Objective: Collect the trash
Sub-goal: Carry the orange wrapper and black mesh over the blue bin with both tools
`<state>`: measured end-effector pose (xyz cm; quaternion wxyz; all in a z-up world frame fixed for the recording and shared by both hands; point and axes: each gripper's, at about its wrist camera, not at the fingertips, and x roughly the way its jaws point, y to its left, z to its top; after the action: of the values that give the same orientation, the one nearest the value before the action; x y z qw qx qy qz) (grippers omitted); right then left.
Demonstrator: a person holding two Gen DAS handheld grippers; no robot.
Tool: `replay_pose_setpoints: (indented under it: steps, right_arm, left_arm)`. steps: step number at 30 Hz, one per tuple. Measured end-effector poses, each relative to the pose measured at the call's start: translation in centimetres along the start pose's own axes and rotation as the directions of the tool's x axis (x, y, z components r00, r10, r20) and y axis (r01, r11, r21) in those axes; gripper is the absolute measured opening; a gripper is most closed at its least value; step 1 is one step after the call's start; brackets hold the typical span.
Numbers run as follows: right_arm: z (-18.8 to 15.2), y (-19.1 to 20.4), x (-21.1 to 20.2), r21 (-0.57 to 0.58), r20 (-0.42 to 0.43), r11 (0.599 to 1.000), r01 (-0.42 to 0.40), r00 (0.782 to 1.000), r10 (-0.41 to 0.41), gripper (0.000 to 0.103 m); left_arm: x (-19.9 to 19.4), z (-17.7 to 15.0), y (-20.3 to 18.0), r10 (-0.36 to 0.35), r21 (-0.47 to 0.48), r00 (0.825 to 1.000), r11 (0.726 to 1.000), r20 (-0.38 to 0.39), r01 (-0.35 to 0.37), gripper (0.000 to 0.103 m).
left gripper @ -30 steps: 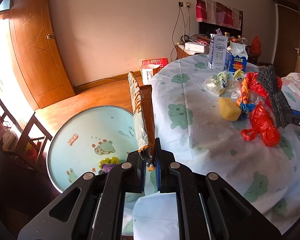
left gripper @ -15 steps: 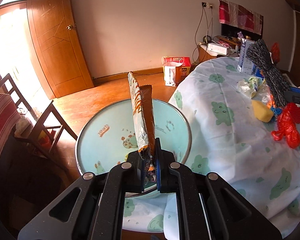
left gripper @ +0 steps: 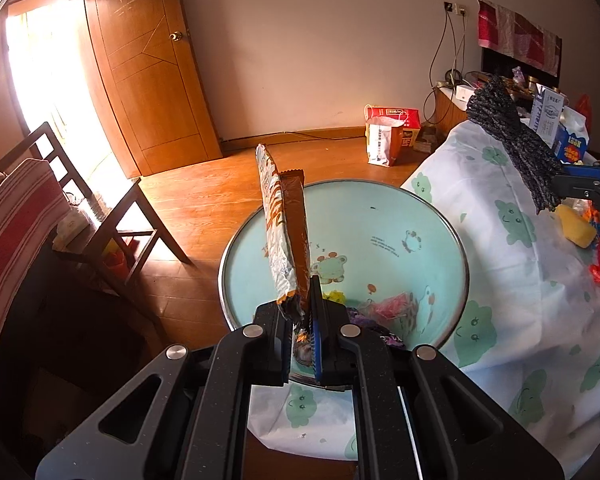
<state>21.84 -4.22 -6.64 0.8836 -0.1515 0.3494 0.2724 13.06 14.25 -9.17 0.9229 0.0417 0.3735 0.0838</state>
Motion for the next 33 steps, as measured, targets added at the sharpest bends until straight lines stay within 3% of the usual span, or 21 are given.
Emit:
replay_pose_setpoints:
  steps: [14,33]
  right_arm:
    - [2.4,3.3,3.0,-0.081,-0.034,0.996,-0.038,0.999,0.035,0.016]
    - [3.2,5.2,4.7,-0.142,-0.065,0.988,-0.052,0.997,0.043,0.016]
  left_arm:
    - [0.6,-0.3,1.9,0.041,-0.024,0.999,0.999,-0.007,-0.041,0.007]
    - [0.9,-0.3,2.5,0.038,-0.031,0.999,0.999,-0.013,-0.038,0.007]
